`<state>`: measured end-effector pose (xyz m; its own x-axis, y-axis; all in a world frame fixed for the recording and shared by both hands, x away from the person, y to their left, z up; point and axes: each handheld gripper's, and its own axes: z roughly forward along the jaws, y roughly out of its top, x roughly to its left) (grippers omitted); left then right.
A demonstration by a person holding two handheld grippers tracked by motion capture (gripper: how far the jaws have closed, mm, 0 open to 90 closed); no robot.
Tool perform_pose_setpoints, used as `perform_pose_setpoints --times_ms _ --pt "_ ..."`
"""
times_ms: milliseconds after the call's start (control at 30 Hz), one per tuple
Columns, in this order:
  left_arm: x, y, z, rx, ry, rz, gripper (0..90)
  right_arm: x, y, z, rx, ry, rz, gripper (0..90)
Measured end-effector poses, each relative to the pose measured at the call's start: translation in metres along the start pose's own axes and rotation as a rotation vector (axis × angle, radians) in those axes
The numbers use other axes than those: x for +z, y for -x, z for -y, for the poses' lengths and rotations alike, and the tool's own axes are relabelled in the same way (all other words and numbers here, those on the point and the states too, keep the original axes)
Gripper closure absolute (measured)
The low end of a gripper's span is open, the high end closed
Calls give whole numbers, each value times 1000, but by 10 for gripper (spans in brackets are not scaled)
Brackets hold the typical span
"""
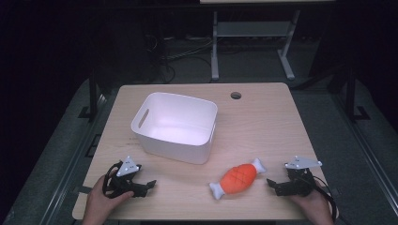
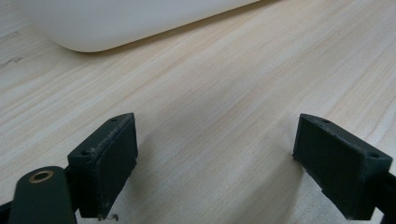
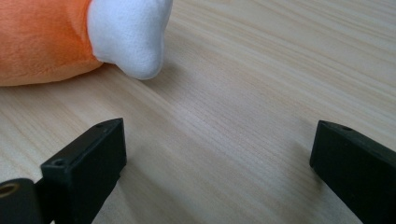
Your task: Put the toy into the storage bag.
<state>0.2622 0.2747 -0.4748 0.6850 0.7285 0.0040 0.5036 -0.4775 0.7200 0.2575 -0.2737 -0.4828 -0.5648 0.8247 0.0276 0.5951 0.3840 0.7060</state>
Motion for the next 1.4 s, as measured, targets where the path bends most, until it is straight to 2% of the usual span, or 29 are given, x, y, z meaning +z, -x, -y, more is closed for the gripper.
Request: perform_pose_setpoints --times_ms 133,200,233,267,300,333,367,400,433,467,500,600,633,667,700,833,1033,1400 --pt "0 0 0 0 0 0 129 0 0 0 3 2 1 33" --pt "0 0 0 1 0 0 129 -1 -1 0 1 3 -1 74" --pt "0 0 0 1 0 0 129 -3 -1 0 -6 -2 -7 142" --pt "0 0 0 1 0 0 129 -3 -1 0 -6 -2 -7 142" --pt "0 0 0 1 0 0 129 -8 -2 -2 -15 -16 -21 260" --pt "0 0 0 1 0 0 129 -8 -2 -2 -15 -16 -21 260" --pt "0 0 0 1 0 0 129 -13 -5 -1 -28 -16 -31 416" --pt "0 0 0 1 0 0 129 -13 -5 -1 -28 -16 -31 416" --pt "0 0 0 1 0 0 129 -16 -7 -2 -31 -18 -34 526" --pt "0 0 0 1 0 0 129 -16 -7 -2 -31 -18 -34 526" --pt "0 0 0 0 0 0 129 -19 -8 -3 -30 -22 -54 661" --pt "0 0 0 0 0 0 129 -22 -9 -5 -23 -33 -93 855" --pt "0 0 0 0 0 0 129 -22 -9 -5 -23 -33 -93 855" --pt "0 0 0 0 0 0 129 -23 -10 -5 -30 -31 -105 895" --pt "0 0 0 1 0 0 129 -24 -12 -7 -30 -32 -126 897" --pt "0 0 0 1 0 0 129 -22 -16 -11 -47 -38 -159 897" --pt "0 0 0 1 0 0 129 -19 -18 -17 -56 -29 -193 896" --pt "0 0 0 1 0 0 129 -4 -20 -33 -87 -53 -201 896"
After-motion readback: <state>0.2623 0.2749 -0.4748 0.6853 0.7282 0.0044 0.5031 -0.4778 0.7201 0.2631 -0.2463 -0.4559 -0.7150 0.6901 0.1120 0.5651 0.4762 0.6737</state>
